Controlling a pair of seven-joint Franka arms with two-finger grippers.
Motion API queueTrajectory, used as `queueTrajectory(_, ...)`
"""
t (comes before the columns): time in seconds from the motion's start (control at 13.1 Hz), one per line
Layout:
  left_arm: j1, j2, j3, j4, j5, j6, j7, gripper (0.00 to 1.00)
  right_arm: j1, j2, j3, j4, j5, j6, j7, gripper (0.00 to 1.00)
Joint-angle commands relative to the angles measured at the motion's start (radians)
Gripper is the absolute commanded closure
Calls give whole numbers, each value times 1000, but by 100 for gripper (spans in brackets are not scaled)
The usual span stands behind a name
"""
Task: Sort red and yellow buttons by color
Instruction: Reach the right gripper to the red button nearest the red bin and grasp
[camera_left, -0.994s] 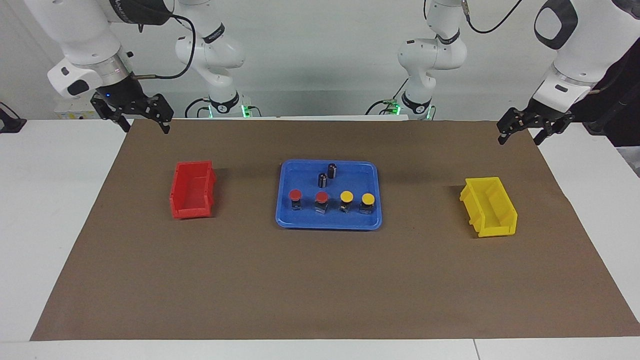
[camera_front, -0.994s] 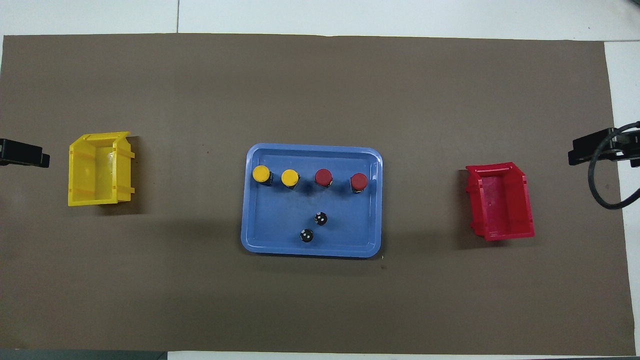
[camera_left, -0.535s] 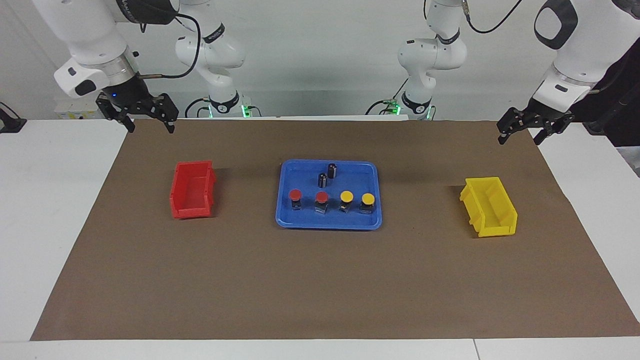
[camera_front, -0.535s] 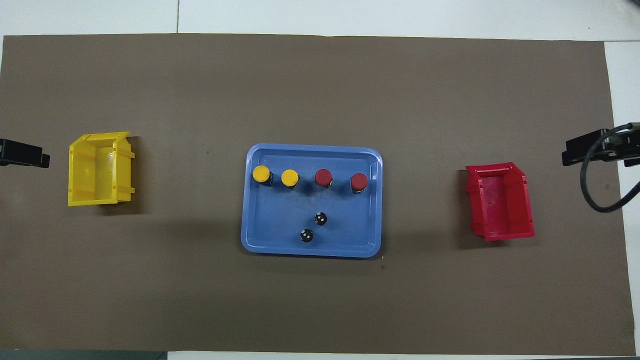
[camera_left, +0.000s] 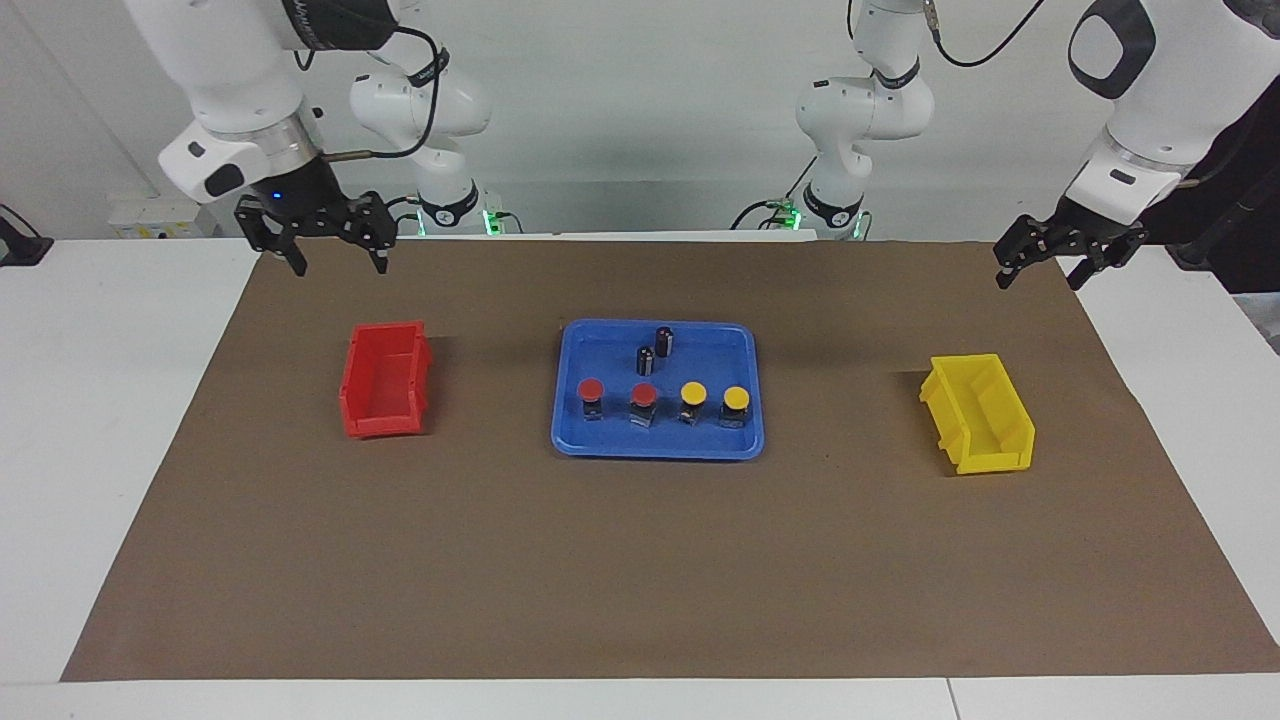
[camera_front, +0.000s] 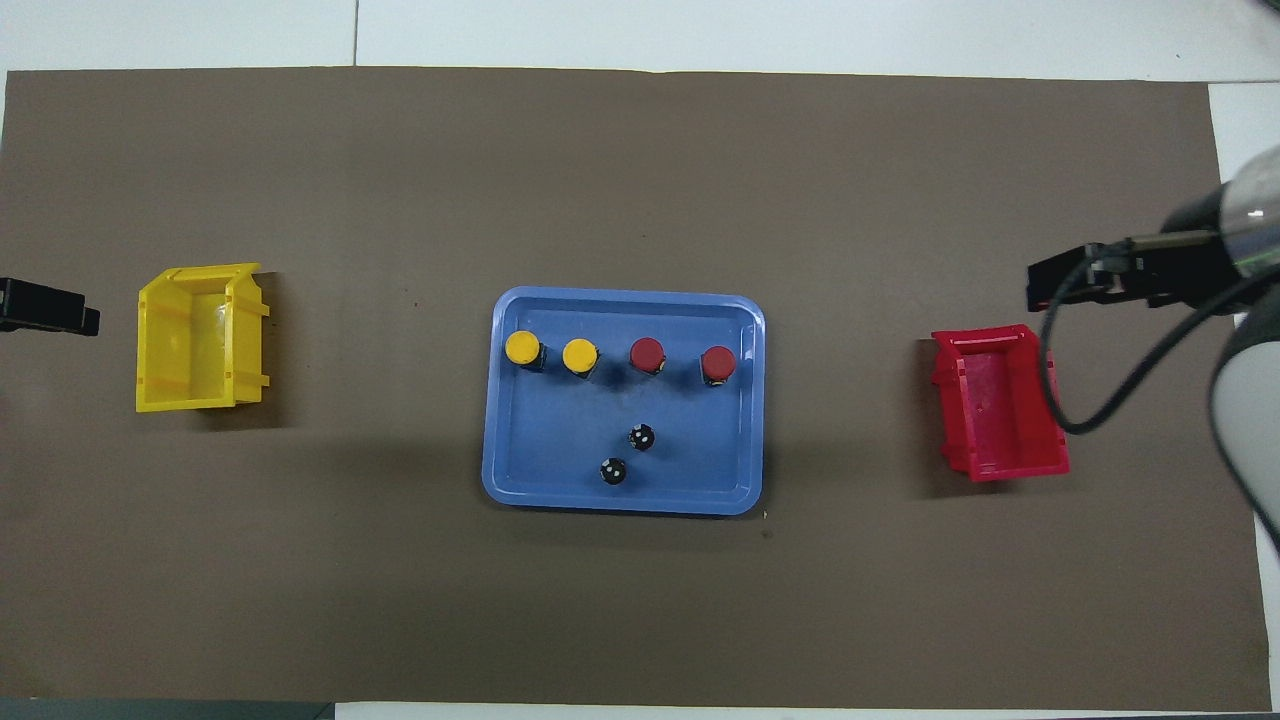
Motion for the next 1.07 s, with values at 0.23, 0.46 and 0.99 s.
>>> queueTrajectory(0.23, 6, 1, 2, 14, 22, -9, -5, 0, 268, 262, 4, -69, 2, 425, 323, 0)
queueTrajectory(0.46, 6, 1, 3, 9, 22, -7, -11, 0, 302, 269, 5, -214, -12, 548, 331, 0)
queueTrajectory(0.99, 6, -6, 2, -12, 23, -9, -57, 0, 302, 249, 5, -349, -32, 591, 317, 18)
